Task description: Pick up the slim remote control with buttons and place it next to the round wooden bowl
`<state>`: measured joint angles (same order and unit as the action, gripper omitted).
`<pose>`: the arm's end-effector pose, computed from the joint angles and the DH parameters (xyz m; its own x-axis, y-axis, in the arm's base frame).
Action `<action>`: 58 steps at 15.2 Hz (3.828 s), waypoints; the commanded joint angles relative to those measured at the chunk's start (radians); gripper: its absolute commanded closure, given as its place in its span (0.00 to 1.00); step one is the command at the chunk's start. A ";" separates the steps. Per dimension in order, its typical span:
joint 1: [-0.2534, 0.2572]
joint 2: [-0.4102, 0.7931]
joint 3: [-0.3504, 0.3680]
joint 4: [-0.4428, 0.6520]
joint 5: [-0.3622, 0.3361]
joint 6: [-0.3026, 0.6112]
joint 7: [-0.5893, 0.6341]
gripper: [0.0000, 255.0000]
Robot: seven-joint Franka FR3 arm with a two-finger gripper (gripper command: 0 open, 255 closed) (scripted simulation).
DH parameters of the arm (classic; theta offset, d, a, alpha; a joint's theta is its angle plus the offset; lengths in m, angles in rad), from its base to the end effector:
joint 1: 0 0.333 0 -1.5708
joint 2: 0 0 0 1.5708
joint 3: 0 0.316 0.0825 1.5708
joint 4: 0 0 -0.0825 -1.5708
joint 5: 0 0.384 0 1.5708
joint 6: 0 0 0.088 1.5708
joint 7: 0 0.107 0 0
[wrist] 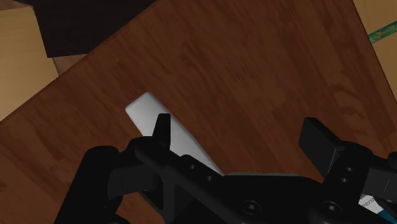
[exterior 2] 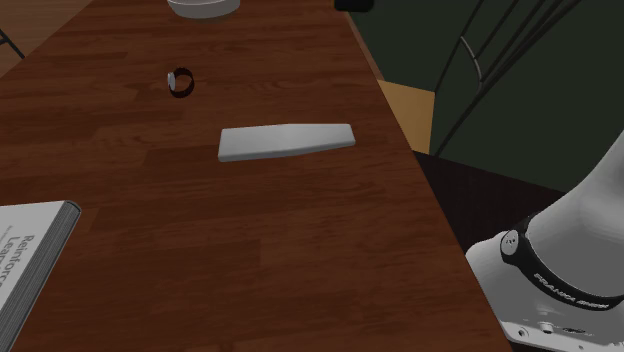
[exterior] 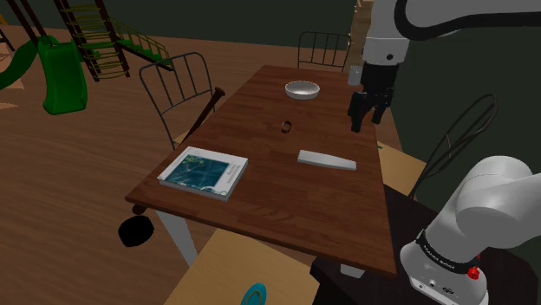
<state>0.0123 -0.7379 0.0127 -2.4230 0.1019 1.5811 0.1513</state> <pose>0.3155 0.0195 0.5453 0.9845 -0.1306 -0.1167 -0.1400 -0.9872 -0.0758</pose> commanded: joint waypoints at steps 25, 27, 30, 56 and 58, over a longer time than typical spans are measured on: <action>0.113 0.475 -0.179 -0.230 -0.149 0.814 -0.670 0.00; 0.113 0.475 -0.178 -0.230 -0.149 0.814 -0.670 0.00; 0.113 0.475 -0.178 -0.230 -0.149 0.814 -0.670 0.00; 0.108 0.352 -0.166 -0.143 -0.159 0.606 -0.658 1.00; 0.108 0.338 -0.164 -0.127 -0.159 0.575 -0.657 1.00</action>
<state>0.1203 -0.3940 -0.1520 -2.5603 -0.0576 2.1724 -0.5064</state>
